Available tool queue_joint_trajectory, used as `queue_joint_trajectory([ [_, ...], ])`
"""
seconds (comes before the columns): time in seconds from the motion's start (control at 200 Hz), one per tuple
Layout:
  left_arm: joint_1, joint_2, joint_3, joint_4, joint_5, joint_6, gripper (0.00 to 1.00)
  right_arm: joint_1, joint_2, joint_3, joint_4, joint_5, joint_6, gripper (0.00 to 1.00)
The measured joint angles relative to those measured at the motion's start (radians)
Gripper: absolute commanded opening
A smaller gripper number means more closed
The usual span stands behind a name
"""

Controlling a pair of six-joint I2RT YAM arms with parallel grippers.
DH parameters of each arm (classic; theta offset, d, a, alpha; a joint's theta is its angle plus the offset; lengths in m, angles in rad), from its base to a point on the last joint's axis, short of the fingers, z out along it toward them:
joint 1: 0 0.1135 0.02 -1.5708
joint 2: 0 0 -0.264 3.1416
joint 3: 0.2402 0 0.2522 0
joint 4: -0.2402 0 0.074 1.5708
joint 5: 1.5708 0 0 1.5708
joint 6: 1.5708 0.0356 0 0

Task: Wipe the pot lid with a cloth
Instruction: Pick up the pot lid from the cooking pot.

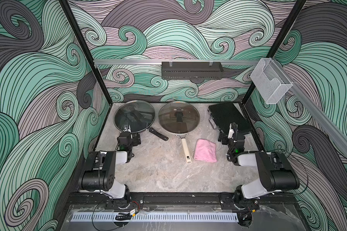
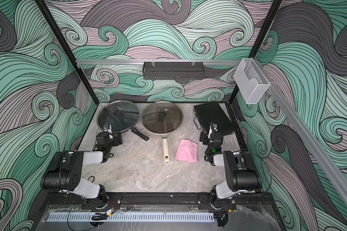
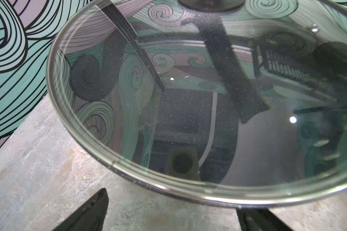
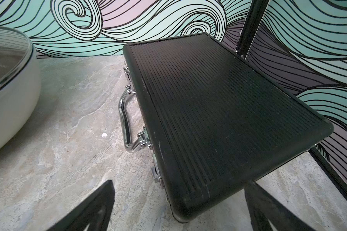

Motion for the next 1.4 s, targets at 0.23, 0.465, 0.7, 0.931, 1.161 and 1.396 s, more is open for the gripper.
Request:
queue_joint_trajectory([
  [0.23,0.0,0.0,0.0,0.0,0.0,0.0,0.98,0.0,0.0,0.0,0.0,0.0,0.0,1.0],
  [0.465,0.0,0.0,0.0,0.0,0.0,0.0,0.99,0.0,0.0,0.0,0.0,0.0,0.0,1.0],
  [0.7,0.0,0.0,0.0,0.0,0.0,0.0,0.98,0.0,0.0,0.0,0.0,0.0,0.0,1.0],
  [0.931,0.0,0.0,0.0,0.0,0.0,0.0,0.98,0.0,0.0,0.0,0.0,0.0,0.0,1.0],
  [1.161,0.0,-0.002,0.0,-0.002,0.002,0.01,0.67,0.0,0.0,0.0,0.001,0.0,-0.001,0.97],
  [1.396,-0.001,-0.245,0.06,-0.257,-0.03,-0.048,0.59,0.037,-0.248,0.055,-0.256,0.045,0.009,0.96],
])
